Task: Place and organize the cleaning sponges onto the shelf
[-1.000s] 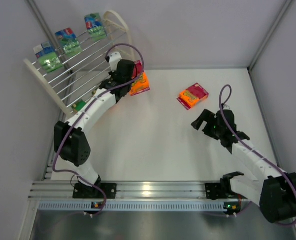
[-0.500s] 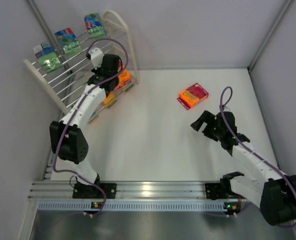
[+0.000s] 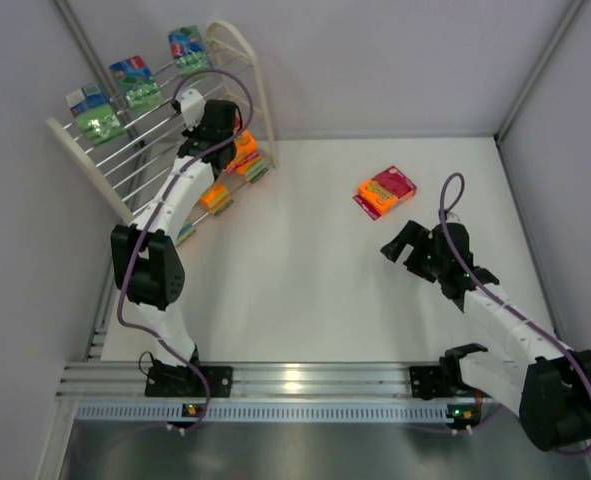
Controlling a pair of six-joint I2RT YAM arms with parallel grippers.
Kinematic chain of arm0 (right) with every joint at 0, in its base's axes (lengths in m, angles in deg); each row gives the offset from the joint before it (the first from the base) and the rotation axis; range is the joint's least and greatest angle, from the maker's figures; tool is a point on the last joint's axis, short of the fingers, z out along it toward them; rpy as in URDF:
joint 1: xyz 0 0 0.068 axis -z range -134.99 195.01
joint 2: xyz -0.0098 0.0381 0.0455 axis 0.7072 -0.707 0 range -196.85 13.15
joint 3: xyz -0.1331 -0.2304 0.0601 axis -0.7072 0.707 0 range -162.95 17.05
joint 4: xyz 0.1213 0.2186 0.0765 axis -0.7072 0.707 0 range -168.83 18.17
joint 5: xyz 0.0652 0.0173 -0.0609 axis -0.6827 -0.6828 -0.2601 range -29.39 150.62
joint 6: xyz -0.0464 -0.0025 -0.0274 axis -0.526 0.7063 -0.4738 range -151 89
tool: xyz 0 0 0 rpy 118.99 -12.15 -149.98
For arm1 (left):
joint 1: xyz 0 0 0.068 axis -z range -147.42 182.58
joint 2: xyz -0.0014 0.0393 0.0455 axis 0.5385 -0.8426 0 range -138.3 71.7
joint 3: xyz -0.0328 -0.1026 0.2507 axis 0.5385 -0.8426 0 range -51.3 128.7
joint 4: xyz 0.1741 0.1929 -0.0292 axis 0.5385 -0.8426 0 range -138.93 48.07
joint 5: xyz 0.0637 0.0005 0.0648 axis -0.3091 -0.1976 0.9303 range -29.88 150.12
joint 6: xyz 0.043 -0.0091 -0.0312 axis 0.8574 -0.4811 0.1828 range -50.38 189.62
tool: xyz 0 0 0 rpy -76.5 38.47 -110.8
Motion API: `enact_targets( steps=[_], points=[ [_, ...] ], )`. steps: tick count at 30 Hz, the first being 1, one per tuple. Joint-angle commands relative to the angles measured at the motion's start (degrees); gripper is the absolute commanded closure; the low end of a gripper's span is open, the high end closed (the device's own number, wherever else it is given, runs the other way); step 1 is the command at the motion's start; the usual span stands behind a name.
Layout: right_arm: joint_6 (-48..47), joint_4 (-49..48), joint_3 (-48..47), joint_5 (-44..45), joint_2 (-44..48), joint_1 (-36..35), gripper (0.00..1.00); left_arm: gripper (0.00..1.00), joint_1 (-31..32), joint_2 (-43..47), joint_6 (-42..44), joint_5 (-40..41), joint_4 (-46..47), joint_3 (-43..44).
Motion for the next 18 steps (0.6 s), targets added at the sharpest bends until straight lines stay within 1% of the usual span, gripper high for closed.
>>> enact_targets(
  steps=[1, 8, 18],
  points=[
    [0.29, -3.29, -0.62, -0.35, -0.23, 0.64, 0.01, 1.00, -0.70, -0.68, -0.66, -0.54, 2.73, 3.65],
    [0.29, -3.73, -0.54, -0.35, -0.67, 0.73, 0.00, 1.00, -0.79, -1.12, -1.01, 0.95, 3.70, 5.33],
    [0.03, -3.90, -0.71, -0.18, -0.93, 0.64, 0.01, 1.00, -0.79, -3.41, -1.18, 2.89, 6.07, 5.59]
  ],
)
